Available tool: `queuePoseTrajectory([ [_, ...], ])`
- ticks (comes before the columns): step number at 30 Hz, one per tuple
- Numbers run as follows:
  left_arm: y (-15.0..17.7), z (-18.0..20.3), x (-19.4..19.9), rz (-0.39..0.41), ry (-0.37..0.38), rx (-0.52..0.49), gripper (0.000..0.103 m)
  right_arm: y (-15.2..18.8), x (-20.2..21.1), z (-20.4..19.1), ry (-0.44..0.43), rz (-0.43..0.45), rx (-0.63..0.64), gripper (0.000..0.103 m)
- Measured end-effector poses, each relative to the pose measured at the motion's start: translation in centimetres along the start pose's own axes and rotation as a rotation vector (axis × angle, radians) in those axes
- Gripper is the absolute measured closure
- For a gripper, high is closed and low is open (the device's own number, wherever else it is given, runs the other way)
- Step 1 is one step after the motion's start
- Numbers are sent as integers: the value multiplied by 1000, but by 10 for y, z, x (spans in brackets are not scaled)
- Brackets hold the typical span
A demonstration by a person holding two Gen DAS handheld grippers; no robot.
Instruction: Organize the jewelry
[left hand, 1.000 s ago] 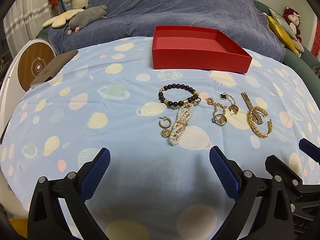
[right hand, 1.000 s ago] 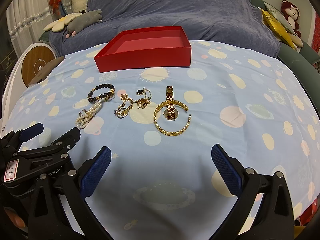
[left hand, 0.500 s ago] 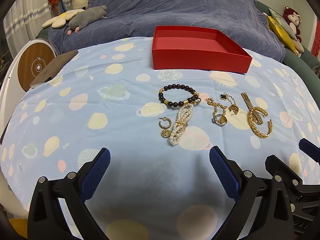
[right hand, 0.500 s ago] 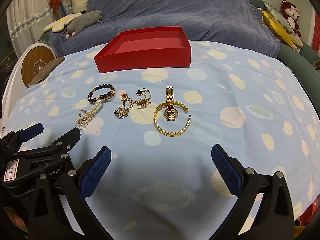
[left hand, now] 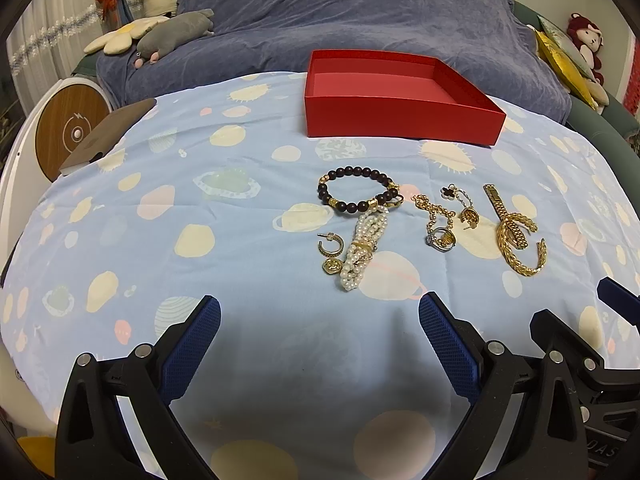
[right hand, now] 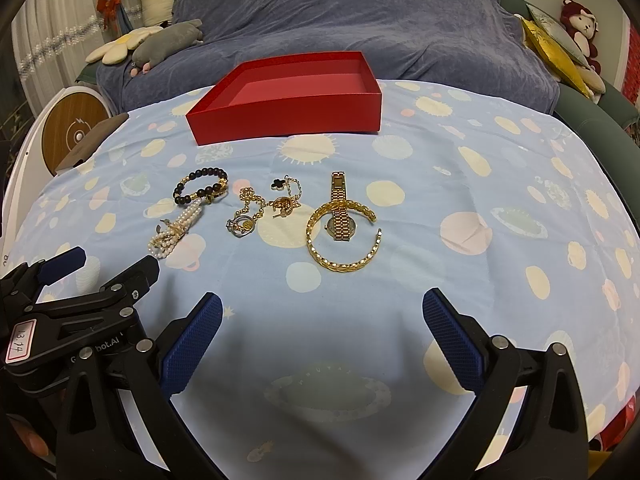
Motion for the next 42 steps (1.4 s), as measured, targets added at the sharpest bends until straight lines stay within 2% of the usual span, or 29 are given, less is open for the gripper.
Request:
queuePoseTrajectory([
  [15,0,0,0,0,4,0,6,0,0,0,-2,-2,-1,5],
  [25,-2,-19,-5,-9,95,67,6,-12,-13,15,7,-10,-44,5],
  [32,-1,-36,-11,-5,71,89,6,-23,-32,21,8,-20,-67,6],
  [35,0,-40,-14,-3,82,94,6,-25,-41,16,3,-27,-49,8],
  [42,1,-34,-24,-14,109,71,6,-28,-65,9,23,-59,-28,25],
])
Point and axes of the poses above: each gripper's, at about its wrist camera, not at the fingertips, and x roughly against the way its jaws point, z to its right, y to its underside, the point moved 1 cm from there along -x, roughly the way its jaws point, and after that the axes turned 14 degrees about -x, right-handed, at the moved point
